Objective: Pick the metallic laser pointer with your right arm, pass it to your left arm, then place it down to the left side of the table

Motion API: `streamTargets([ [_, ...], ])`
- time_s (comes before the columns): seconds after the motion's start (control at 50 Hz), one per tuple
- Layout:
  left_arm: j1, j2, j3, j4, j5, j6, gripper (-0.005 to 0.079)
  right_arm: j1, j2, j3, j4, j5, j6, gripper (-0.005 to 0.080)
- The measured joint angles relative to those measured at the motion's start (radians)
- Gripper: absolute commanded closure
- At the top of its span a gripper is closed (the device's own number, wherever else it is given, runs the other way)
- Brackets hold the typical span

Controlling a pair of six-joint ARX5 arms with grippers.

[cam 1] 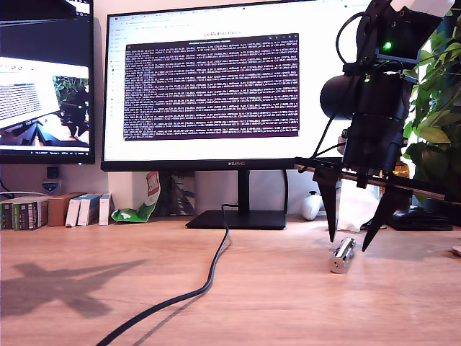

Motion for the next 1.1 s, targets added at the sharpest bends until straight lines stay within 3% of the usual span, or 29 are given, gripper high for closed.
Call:
streamTargets([
  [0.2,0.000,0.000,0.000,0.001,0.000,0.000,0.0763,0.000,0.023,0.010,-0.006,-0.001,-0.016,0.0458],
  [0.52,0.000,0.000,0.000,0.001,0.000,0.000,0.0763,0.000,0.028,0.010,-0.005,-0.036,-0.106,0.0771],
  [0.78,0.000,0.000,0.000,-0.007,0.001,-0.004,0.0761,0.000,0.029,0.010,0.003,-0.057,-0.251,0.0763],
  [1.1,0.000,0.000,0.000,-0.034,0.060,-0.146,0.0753,0.030,0.020,0.050,0.041,-0.081,-0.404,0.0763],
])
